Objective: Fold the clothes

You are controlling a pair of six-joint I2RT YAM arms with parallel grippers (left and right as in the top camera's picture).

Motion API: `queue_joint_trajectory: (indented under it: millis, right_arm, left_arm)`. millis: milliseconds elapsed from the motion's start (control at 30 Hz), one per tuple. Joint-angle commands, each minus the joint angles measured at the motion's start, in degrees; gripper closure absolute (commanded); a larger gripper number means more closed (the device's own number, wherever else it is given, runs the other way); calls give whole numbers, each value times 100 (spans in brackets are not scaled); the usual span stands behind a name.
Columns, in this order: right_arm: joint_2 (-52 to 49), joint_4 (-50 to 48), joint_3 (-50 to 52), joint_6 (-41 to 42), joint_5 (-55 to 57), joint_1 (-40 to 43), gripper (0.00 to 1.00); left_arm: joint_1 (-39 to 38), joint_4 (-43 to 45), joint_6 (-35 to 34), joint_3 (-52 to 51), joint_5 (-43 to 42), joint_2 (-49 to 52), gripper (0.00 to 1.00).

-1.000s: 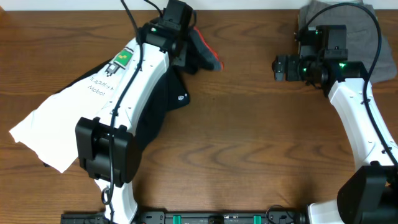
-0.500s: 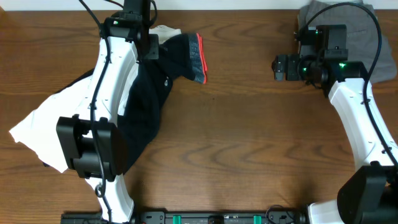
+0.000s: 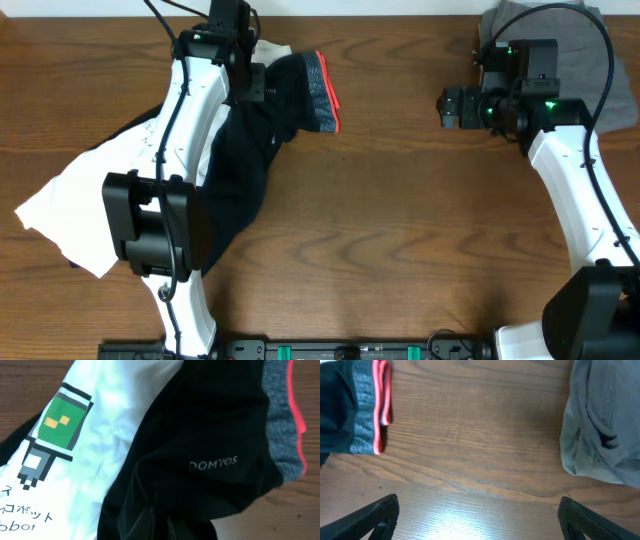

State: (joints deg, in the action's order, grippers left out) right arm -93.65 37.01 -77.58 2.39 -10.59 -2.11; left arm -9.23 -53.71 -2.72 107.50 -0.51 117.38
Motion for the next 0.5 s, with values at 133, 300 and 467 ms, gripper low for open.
queue_joint_trajectory:
  millis: [133,300,467]
  right_arm:
    - [-35,-101,-105,61,-188,-33,1]
    - [-35,-101,-105,61,-186,-33,1]
    - [-35,-79,-105,83,-190,-33,1]
  left_arm:
    - [-90,48,96,118,-367,-691,94]
    - [-87,308,98,118,-529,-1250,94]
    - [-81,664,208,118,-361,-1814,94]
